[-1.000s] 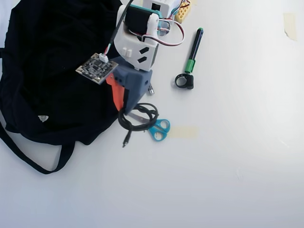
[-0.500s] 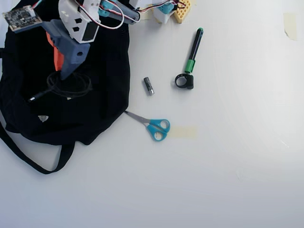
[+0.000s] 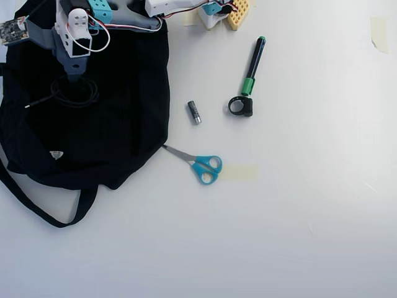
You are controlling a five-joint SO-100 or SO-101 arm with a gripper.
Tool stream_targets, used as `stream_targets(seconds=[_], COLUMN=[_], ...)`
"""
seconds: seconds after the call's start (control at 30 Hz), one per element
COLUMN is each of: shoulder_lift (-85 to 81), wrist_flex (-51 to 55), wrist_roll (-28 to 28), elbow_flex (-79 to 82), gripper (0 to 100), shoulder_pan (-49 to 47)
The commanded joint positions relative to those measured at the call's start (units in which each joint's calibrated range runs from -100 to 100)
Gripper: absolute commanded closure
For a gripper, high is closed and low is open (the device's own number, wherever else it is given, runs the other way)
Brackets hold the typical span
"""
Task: Put the cable into the black bag
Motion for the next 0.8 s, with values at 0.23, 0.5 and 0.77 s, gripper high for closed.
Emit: stream_targets(seconds=[0.23,0.5,0.77], shoulder_lift=[-2.3,-24.9,-81.6], wrist_flex=[1.1,3.8,3.4], wrist_roll=[0.0,-0.7,-3.2], elbow_flex=[-1.6,31.1,85.6], gripper=[78,78,78], shoulder_pan=[1.1,-3.5,-23.7])
